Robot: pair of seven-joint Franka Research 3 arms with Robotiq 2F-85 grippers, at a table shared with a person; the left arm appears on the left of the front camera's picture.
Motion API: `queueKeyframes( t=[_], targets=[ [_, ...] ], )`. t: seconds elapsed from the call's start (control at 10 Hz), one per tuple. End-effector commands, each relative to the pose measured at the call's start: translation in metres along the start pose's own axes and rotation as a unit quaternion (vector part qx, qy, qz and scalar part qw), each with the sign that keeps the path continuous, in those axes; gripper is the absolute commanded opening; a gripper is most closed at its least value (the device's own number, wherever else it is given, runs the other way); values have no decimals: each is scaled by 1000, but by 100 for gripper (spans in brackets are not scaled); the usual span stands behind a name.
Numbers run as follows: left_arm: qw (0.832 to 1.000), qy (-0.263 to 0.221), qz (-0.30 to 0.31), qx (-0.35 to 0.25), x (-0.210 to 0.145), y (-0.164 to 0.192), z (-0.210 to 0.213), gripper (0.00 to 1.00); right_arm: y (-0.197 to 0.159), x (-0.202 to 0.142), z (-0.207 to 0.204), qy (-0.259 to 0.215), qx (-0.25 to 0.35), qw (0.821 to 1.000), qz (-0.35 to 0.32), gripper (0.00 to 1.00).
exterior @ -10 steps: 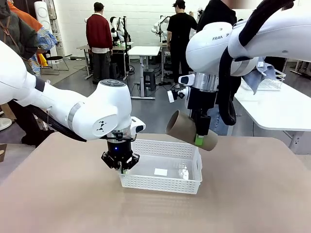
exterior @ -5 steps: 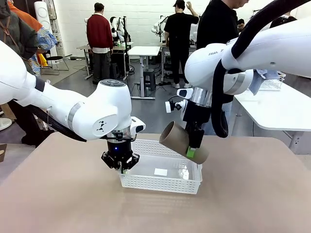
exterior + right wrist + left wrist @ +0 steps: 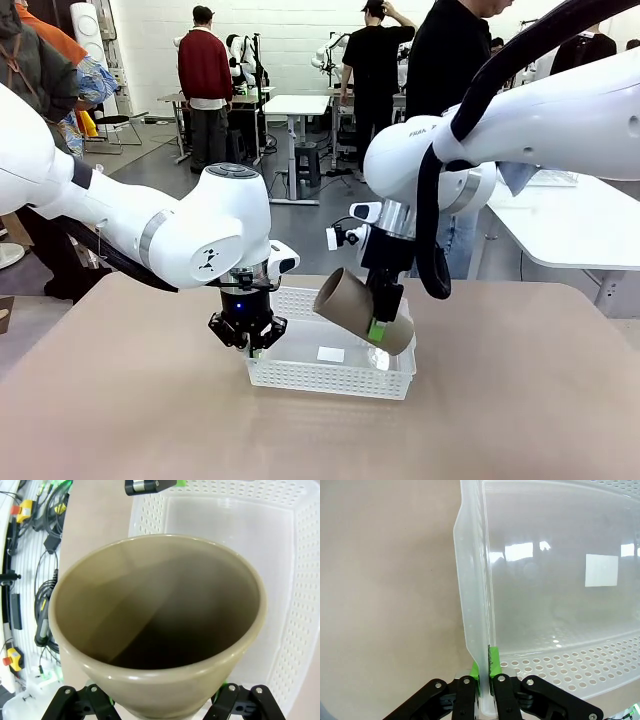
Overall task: Clean and organize the cups into the basket.
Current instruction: Pick up the Organizing basket and move it to the center of the table, then pick up the Reusable plastic cup from the right side of the table and place it inside the Organizing basket.
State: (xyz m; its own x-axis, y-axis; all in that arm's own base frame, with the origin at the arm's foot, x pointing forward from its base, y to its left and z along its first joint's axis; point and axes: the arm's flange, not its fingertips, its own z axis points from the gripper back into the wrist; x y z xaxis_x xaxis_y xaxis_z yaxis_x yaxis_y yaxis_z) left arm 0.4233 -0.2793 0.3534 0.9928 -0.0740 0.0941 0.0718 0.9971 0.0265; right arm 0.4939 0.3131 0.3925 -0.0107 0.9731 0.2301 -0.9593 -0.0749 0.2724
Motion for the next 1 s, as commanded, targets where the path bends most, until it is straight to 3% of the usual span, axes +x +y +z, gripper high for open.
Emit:
queueKeyframes(
  t=[0.0,0.9],
  targets=[
    [1000,-3,-7,1,-3,3,0,0,-15,4,-11,-7,11,1000,7,82],
    [1000,-3,-7,1,-3,3,0,0,-32,-9,-47,-4,48,999,-1,82]
  ],
)
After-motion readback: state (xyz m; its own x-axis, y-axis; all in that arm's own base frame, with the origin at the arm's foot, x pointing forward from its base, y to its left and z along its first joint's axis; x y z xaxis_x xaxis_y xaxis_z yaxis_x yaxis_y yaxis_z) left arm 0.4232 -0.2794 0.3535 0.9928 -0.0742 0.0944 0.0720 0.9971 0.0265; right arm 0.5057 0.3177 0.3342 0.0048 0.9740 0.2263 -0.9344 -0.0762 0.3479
